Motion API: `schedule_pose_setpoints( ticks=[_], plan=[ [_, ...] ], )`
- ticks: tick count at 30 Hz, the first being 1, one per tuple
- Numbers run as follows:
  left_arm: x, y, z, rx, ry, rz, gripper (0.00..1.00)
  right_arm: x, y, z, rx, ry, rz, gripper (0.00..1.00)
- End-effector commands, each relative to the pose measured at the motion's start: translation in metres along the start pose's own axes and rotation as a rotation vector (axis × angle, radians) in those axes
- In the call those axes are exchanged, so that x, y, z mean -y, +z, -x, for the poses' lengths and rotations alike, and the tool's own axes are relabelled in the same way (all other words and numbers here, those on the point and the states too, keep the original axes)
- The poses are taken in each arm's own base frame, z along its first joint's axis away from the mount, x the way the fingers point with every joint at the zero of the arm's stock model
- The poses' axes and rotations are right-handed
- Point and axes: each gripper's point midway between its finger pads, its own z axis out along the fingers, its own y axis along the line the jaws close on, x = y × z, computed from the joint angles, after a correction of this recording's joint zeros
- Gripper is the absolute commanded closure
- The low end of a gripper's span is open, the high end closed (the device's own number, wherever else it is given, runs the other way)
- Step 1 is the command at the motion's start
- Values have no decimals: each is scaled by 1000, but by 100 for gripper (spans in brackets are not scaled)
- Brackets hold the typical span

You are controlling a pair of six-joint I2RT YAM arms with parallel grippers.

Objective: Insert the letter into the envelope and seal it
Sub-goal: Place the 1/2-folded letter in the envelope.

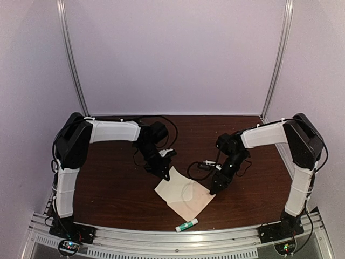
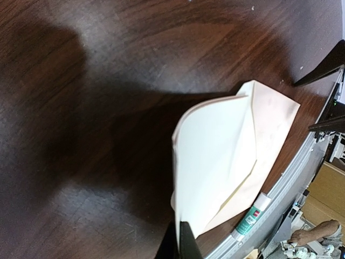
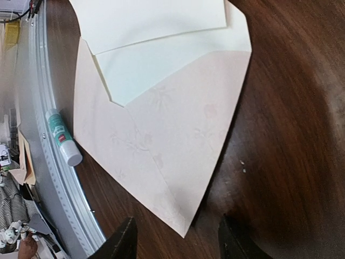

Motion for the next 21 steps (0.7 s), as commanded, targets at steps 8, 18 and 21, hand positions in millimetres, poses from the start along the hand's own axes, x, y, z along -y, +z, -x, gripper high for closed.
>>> schedule_pose_setpoints(
  ticks=[8,18,21],
  plan=[
    [-16,18,-12,-16,-39,19,100,-11,26,-29,-125,136,164,48],
    [-7,10,-2,54,-6,-3,100,-17,32,-24,-131,173,253,59],
    [-7,8,-2,66,0,-3,100,-14,35,-18,-123,179,269,67]
  ],
)
